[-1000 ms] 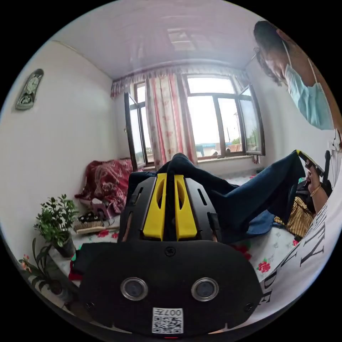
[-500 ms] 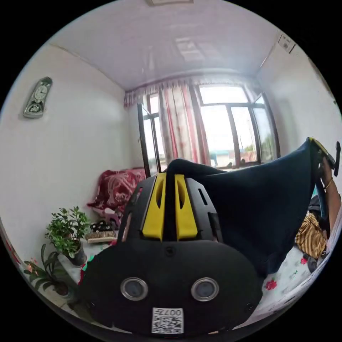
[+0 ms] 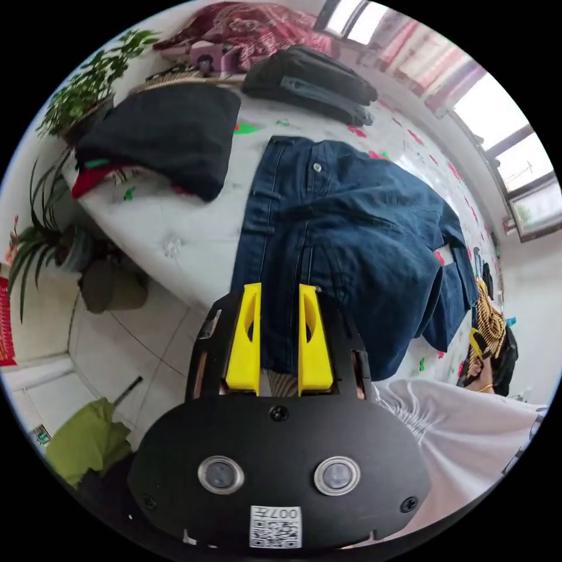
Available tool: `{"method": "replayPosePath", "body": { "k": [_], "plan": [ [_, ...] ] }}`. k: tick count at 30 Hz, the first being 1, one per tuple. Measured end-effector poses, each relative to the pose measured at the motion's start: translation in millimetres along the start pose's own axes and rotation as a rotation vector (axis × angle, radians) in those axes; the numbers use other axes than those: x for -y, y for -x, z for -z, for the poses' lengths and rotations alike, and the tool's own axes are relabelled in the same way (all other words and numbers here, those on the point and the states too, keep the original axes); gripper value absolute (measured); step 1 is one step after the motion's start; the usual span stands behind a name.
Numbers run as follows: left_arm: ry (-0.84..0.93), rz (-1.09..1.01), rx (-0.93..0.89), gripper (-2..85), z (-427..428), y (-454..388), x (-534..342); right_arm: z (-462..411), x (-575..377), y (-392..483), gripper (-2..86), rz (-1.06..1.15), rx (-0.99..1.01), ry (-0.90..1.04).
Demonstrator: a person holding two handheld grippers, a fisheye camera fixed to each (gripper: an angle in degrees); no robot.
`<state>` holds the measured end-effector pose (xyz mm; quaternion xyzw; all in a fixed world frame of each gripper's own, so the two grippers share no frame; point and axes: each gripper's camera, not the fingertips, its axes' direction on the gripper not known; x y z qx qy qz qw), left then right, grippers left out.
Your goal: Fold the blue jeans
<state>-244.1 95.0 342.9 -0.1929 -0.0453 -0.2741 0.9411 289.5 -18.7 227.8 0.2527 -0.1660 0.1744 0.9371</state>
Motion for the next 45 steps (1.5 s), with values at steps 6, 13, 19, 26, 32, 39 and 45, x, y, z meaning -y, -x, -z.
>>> {"method": "replayPosePath", "body": {
  "k": [6, 13, 19, 26, 32, 39, 45],
  "plan": [
    [0.023, -0.011, 0.059, 14.9, -14, -5, -6, -34, 14, -26, 9.8, -0.102, 0.128, -0.044],
    [0.061, -0.259, 0.319, 6.0, -34, -53, 32, -49, 38, -19, 8.9, -0.222, -0.093, -0.055],
    [-0.066, -0.199, 0.084, 0.5, 5, -16, 39, -42, 47, -42, 7.8, -0.179, 0.011, 0.002],
    [-0.394, -0.084, -0.564, -0.8, 78, 68, 18, -40, 24, -51, 5.6, -0.238, 0.112, -0.042],
    [-0.591, -0.159, -0.938, -1.0, 112, 88, -1, -23, 25, -76, 0.6, -0.250, 0.355, -0.025],
    [-0.813, -0.372, -1.118, -1.0, 181, 83, -47, 105, -19, -121, -0.2, -0.294, 0.808, -0.450],
    [-1.078, -0.437, -1.309, -1.0, 235, 89, -104, 325, -83, -123, -0.3, 0.051, 0.875, -0.899]
  ]
}}
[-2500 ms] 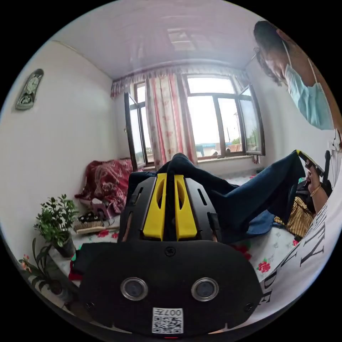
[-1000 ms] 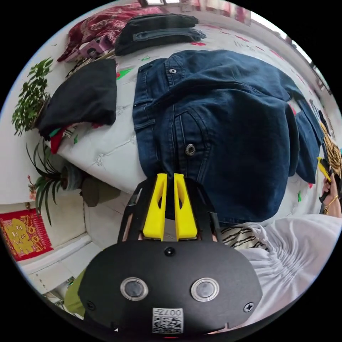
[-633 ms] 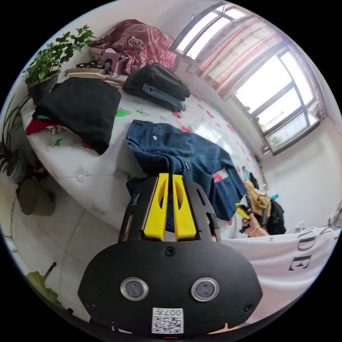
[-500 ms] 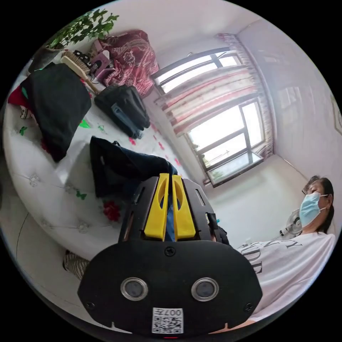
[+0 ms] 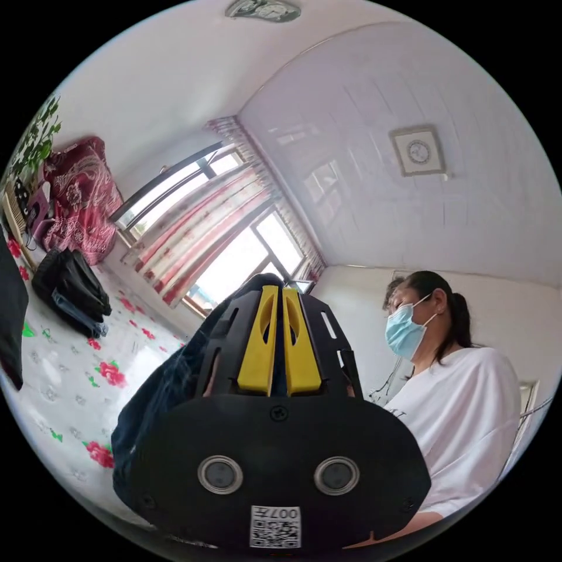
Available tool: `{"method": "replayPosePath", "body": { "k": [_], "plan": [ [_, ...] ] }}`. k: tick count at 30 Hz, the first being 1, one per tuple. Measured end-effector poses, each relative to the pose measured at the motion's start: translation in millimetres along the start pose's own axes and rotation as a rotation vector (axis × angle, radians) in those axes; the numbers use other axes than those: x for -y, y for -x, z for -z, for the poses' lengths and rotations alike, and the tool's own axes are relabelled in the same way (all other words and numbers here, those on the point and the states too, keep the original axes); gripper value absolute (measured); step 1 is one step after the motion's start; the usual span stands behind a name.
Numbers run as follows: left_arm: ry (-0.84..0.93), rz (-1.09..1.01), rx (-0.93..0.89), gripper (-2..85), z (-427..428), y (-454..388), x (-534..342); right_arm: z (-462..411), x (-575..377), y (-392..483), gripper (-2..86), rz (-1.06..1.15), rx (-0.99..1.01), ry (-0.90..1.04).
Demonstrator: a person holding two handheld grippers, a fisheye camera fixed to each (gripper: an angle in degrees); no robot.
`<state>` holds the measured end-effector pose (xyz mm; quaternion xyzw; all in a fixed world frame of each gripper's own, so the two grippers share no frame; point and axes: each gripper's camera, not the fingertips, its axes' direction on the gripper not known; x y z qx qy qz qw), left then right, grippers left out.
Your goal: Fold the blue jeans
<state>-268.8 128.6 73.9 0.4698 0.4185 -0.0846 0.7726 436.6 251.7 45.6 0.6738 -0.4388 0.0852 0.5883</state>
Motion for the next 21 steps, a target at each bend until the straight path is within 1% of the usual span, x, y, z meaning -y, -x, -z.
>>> {"method": "replayPosePath", "body": {
  "k": [2, 3, 5, 7, 9, 10, 11, 12, 13, 14, 15, 16, 17, 18, 19, 20, 21],
  "plan": [
    [-0.036, -0.074, -0.001, -1.0, -2, -33, 11, 28, 27, 82, -0.3, 0.246, -0.085, -0.044],
    [-0.038, -0.090, -0.002, -1.0, -4, -40, 14, 32, 31, 100, -0.3, 0.295, -0.106, -0.055],
    [-0.036, -0.155, 0.042, -1.0, -14, -68, 30, 37, 39, 160, -0.3, 0.463, -0.188, -0.092],
    [-0.027, -0.202, 0.096, -0.9, -25, -81, 42, 20, 43, 188, -0.3, 0.556, -0.248, -0.068],
    [0.002, -0.238, 0.208, -0.9, -41, -82, 55, -18, 53, 197, -0.2, 0.593, -0.308, 0.033],
    [0.023, -0.229, 0.306, -0.8, -53, -69, 64, -59, 61, 188, -0.1, 0.569, -0.353, 0.153],
    [0.044, -0.165, 0.394, -0.7, -65, -43, 71, -106, 65, 170, 0.0, 0.529, -0.373, 0.266],
    [0.058, -0.136, 0.441, -0.6, -72, -26, 74, -131, 65, 158, 0.1, 0.510, -0.386, 0.312],
    [0.102, -0.094, 0.570, -0.4, -86, 12, 77, -185, 60, 126, 0.3, 0.458, -0.419, 0.400],
    [0.178, -0.049, 0.720, 0.1, -101, 59, 76, -240, 48, 90, 0.7, 0.417, -0.464, 0.496],
    [0.219, -0.005, 0.801, 0.5, -107, 85, 73, -268, 38, 70, 1.0, 0.394, -0.507, 0.556],
    [0.302, 0.114, 0.950, 1.6, -114, 136, 61, -318, 14, 26, 1.5, 0.325, -0.594, 0.673],
    [0.397, 0.187, 1.055, 3.2, -119, 177, 44, -353, -19, -13, 1.9, 0.330, -0.714, 0.731],
    [0.438, 0.206, 1.090, 3.8, -120, 194, 34, -366, -38, -31, 2.0, 0.352, -0.795, 0.754],
    [0.510, 0.248, 1.146, 5.1, -118, 217, 12, -382, -75, -64, 2.2, 0.357, -0.951, 0.832],
    [0.554, 0.290, 1.160, 5.4, -114, 228, -6, -389, -108, -87, 2.5, 0.350, -1.029, 0.889],
    [0.566, 0.301, 1.154, 5.5, -112, 231, -14, -389, -123, -94, 2.6, 0.361, -1.034, 0.900]
  ]
}}
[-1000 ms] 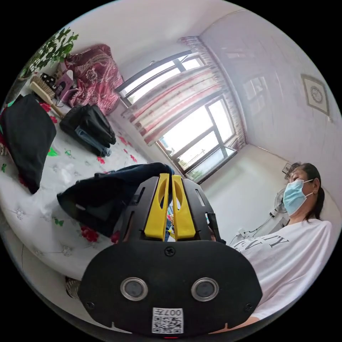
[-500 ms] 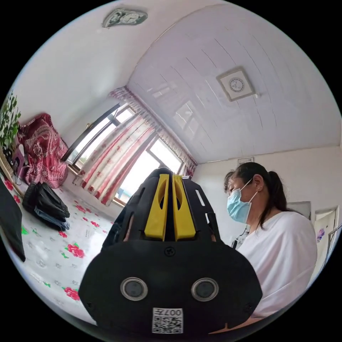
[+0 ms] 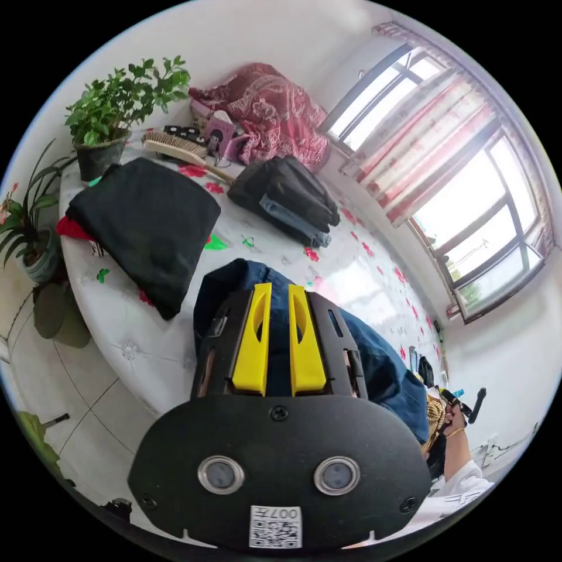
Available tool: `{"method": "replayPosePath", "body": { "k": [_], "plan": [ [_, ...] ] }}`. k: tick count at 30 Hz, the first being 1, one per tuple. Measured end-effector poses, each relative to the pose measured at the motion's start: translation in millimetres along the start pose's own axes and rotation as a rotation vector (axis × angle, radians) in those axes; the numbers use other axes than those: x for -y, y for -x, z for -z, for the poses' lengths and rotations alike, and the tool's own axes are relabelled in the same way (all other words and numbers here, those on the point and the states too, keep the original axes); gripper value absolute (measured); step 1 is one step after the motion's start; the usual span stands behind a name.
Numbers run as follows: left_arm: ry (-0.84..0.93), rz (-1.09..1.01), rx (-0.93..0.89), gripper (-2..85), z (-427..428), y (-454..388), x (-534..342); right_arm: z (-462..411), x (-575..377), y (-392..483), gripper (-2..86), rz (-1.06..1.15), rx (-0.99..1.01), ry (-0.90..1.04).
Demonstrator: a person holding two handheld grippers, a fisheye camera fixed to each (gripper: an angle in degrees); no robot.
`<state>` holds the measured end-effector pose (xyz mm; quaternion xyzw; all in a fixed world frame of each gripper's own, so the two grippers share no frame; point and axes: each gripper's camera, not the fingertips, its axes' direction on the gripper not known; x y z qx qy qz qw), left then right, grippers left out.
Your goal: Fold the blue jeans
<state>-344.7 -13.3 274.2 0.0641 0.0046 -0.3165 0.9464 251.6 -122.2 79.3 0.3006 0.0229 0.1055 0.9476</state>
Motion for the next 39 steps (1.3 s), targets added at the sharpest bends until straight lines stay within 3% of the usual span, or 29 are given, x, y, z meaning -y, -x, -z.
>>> {"method": "replayPosePath", "body": {
  "k": [6, 11, 15, 19, 24, 26, 29, 33, 36, 39],
  "plan": [
    [0.185, -0.196, 0.115, 7.8, -30, -12, -27, -75, -58, 23, 6.5, 0.042, 0.088, 0.011],
    [0.272, -0.375, 0.233, 8.9, -60, -58, -2, -140, -53, 64, 9.8, 0.213, 0.179, 0.200],
    [0.334, -0.355, 0.325, 7.2, -92, -76, 15, -193, -55, 105, 10.3, 0.357, 0.066, 0.346],
    [0.389, -0.326, 0.348, 6.1, -116, -86, 20, -199, -34, 108, 4.4, 0.343, 0.120, 0.361],
    [0.354, -0.402, 0.379, 5.9, -109, -107, 14, -186, 0, 95, 1.0, 0.359, -0.024, 0.266],
    [0.354, -0.376, 0.392, 5.4, -100, -117, 15, -168, 26, 85, 1.2, 0.325, 0.071, 0.162],
    [0.302, -0.354, 0.404, 2.7, -75, -133, 19, -159, 41, 91, 3.8, 0.377, 0.205, 0.176],
    [0.206, -0.364, 0.359, 1.3, -43, -153, 20, -196, 5, 124, 7.9, 0.517, 0.263, 0.334],
    [0.317, -0.330, 0.376, 1.5, -58, -154, 14, -244, -35, 151, 7.0, 0.626, 0.165, 0.473],
    [0.392, -0.264, 0.401, 2.2, -72, -151, 7, -246, -47, 145, 2.9, 0.633, 0.143, 0.404]
  ]
}}
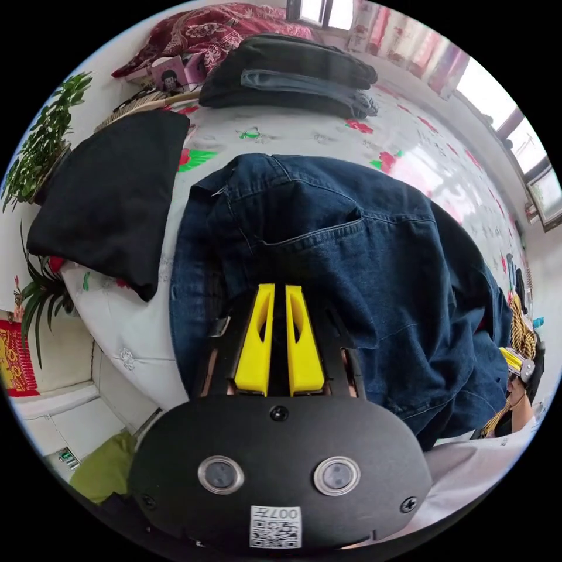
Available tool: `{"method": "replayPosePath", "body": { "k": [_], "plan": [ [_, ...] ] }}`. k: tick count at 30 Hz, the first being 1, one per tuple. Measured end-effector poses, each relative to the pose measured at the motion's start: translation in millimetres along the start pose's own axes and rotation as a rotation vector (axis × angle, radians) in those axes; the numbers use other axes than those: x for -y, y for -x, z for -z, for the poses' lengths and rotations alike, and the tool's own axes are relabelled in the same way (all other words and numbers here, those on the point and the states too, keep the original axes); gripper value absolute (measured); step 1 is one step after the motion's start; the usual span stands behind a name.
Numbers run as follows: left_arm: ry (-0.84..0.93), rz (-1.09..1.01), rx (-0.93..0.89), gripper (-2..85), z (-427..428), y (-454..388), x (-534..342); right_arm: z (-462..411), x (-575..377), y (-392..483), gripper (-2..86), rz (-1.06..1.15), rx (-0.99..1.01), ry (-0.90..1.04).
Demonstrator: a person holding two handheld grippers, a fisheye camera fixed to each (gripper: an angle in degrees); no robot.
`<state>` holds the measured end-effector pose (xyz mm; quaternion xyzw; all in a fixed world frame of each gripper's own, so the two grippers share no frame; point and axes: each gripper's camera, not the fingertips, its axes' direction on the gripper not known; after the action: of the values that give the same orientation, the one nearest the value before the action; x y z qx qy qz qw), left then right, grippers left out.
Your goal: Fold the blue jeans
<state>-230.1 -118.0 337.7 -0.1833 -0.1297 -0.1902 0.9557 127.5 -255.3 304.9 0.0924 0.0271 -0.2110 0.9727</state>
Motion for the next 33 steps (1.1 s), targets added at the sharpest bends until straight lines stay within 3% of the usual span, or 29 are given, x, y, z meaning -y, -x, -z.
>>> {"method": "replayPosePath", "body": {
  "k": [4, 9, 15, 18, 22, 28, 33],
  "plan": [
    [-0.003, -0.030, 0.047, 2.1, 8, -13, -2, 30, -4, -27, 0.3, -0.094, 0.026, -0.083],
    [-0.001, -0.031, 0.081, 0.0, 20, -19, -1, 103, 14, -39, -0.1, -0.089, -0.187, -0.283],
    [0.024, -0.153, 0.145, -0.9, 9, -30, 35, 170, 152, -86, -0.2, 0.028, -0.478, -0.324],
    [0.034, -0.055, 0.141, -0.9, 8, -26, 59, 172, 230, -131, -0.1, -0.220, -0.635, -0.310],
    [0.013, 0.064, 0.133, -0.9, 10, -15, 60, 155, 241, -141, 0.6, -0.291, -0.360, -0.340],
    [-0.122, 0.130, 0.077, -0.8, 58, 15, -10, 85, 88, -94, 4.5, -0.166, 0.100, -0.397],
    [-0.078, 0.138, -0.034, 0.7, 85, 39, -82, 53, -67, -43, 7.8, -0.170, 0.119, -0.302]
  ]
}}
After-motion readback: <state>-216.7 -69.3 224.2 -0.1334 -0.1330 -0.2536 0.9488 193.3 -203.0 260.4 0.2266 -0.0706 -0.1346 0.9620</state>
